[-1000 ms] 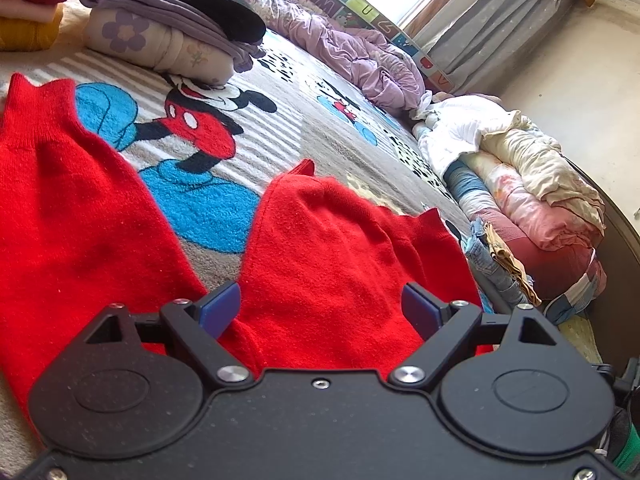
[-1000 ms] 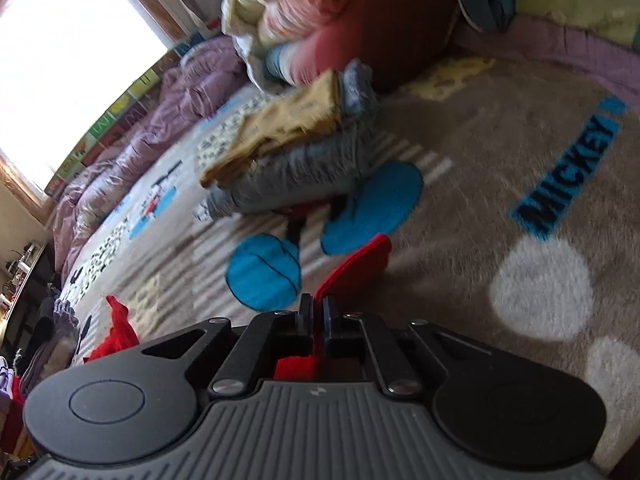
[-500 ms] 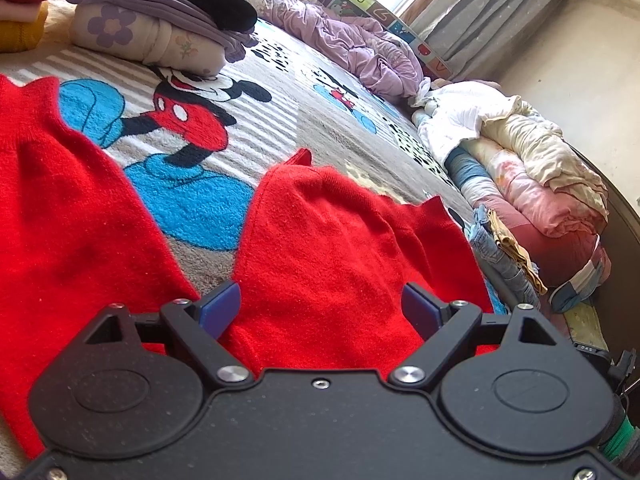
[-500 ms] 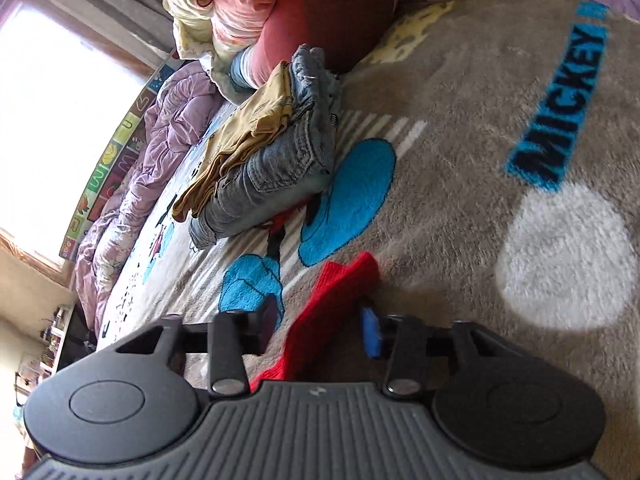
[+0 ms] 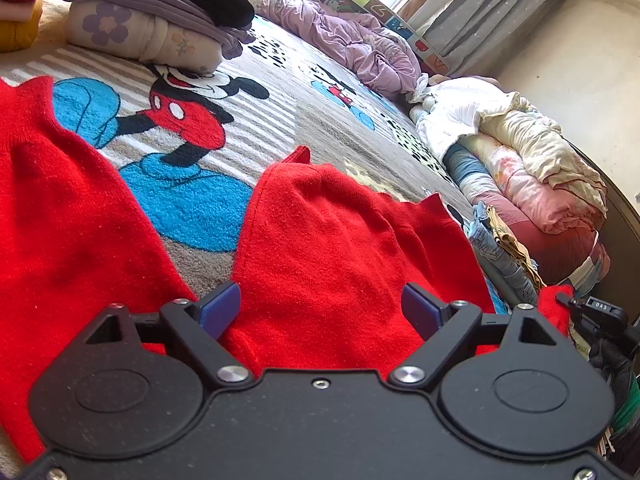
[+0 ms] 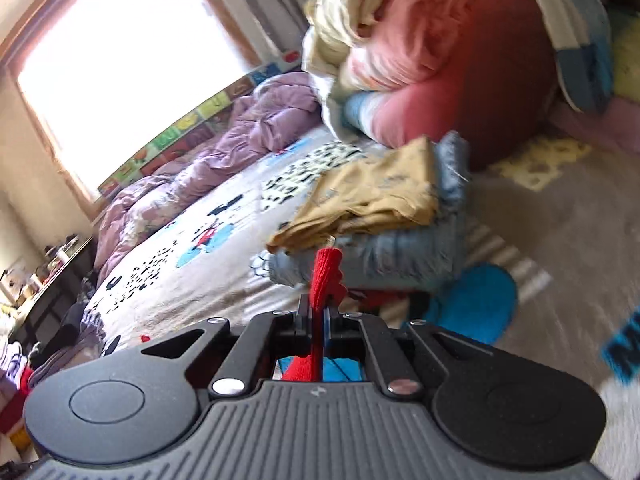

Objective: Fold clothes
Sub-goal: 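Pull the held sleeve across the sweater body with the right gripper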

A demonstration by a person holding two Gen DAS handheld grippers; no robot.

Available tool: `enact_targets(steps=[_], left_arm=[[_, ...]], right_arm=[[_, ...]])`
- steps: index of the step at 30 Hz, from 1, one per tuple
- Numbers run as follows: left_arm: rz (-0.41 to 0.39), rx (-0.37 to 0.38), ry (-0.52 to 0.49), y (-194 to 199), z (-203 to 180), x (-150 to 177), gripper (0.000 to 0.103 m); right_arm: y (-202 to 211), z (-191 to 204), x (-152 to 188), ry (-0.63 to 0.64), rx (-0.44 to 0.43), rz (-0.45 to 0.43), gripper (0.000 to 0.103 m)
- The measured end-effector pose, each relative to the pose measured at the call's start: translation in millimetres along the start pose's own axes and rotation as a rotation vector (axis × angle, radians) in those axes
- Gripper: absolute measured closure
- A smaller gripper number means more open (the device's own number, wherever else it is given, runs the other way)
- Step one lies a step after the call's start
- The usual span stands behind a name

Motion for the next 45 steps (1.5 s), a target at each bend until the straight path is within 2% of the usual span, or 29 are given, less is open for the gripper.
enact_targets(steps=[4, 11, 15, 22, 25, 26, 29, 31, 34, 38, 42, 45], left_arm=[[0.004, 0.0, -0.006, -1.4, 0.0, -0.2, 0.015], [0.011, -0.004, -0.017, -4.8, 0.3, 0.1, 0.015], [0.015, -0.004, -0.026, -6.8, 0.1, 0.0, 0.014], [0.023, 0.001, -0.04, -10.1, -0.5, -0.8, 0.013], [0.025, 0.003, -0.043, -10.3, -1.0, -1.1, 0.013], [0.025, 0.004, -0.042, -9.9, -0.9, -1.2, 0.013], [0.023, 0.009, -0.036, -7.8, -0.8, -2.0, 0.013], [0.02, 0.012, -0.032, -6.3, -0.9, -2.5, 0.013], [0.014, 0.02, -0.025, -3.5, -1.5, -4.0, 0.013], [0.006, 0.029, -0.02, 0.0, -3.7, -4.3, 0.013], [-0.002, 0.032, -0.019, 5.3, -6.0, -2.0, 0.013], [-0.014, 0.032, -0.01, 9.8, -6.4, -1.0, 0.013]], right_arm=[[-8.6, 5.4, -1.2, 0.091, 0.028, 0.024, 0.096], [-32.4, -8.8, 23.4, 0.187, 0.126, 0.103, 0.096], [-41.7, -20.0, 34.3, 0.18, 0.15, 0.128, 0.096], [-51.9, -48.9, 48.8, 0.095, 0.195, 0.132, 0.096], [-51.7, -50.5, 46.4, 0.091, 0.231, 0.123, 0.093], [-51.4, -49.8, 44.1, 0.101, 0.255, 0.121, 0.087], [-46.2, -49.0, 37.5, 0.111, 0.329, 0.116, 0.081], [-35.2, -46.6, 31.4, 0.098, 0.348, 0.077, 0.08], [-15.2, -27.7, 29.8, 0.117, 0.288, 0.042, 0.079], [8.7, 16.1, 45.7, 0.182, 0.151, 0.068, 0.079], [34.0, 71.6, 69.5, 0.219, -0.028, 0.097, 0.079], [54.9, 118.4, 101.0, 0.276, -0.166, 0.144, 0.079]])
Point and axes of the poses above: each gripper's, at about its wrist camera, not at the fingertips, and y roughly against the way its jaws point, z to its left, x to its underside, the point moved 5 cm from there along -y, roughly the way its jaws point, and after that the axes turned 6 degrees about y, right-handed, at the moved point
